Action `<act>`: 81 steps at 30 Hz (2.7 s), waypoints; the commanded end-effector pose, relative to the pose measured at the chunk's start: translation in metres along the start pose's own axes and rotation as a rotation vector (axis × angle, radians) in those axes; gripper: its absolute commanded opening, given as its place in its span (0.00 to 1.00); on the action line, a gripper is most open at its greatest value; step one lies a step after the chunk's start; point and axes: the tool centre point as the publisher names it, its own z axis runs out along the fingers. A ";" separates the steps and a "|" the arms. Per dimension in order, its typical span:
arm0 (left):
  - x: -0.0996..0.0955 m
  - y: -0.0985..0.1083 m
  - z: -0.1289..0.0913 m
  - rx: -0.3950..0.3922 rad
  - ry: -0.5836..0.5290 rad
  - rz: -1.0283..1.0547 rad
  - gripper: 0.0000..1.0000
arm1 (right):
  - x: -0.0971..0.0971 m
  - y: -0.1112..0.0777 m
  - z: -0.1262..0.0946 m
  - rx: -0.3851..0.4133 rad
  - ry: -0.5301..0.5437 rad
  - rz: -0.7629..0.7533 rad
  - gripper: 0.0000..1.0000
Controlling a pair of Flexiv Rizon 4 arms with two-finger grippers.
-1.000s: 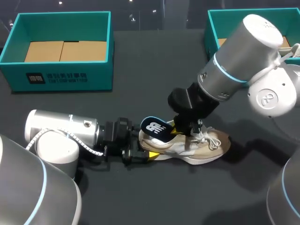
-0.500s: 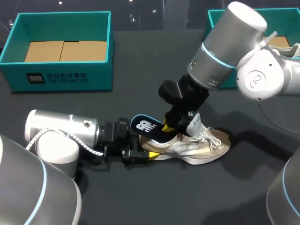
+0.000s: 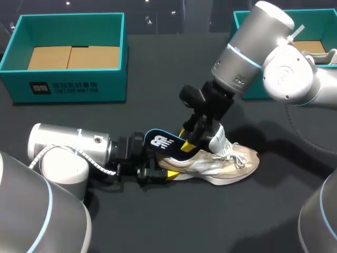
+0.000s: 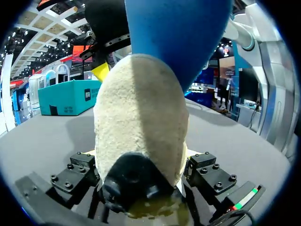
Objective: Take the shoe out of the shoebox, open the shoe tongue, remove and reinsert the insole, then place the shoe into the shoebox
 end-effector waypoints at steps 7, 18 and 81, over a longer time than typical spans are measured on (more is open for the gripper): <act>0.001 0.000 -0.001 -0.001 -0.001 0.000 0.00 | -0.002 0.006 0.007 -0.064 0.087 0.044 0.62; 0.001 0.000 -0.001 -0.001 -0.001 0.000 0.00 | 0.001 0.011 0.017 -0.117 0.130 0.077 0.48; 0.001 0.000 -0.001 -0.001 -0.001 0.000 0.00 | 0.111 0.166 -0.079 -0.396 0.166 -0.337 0.00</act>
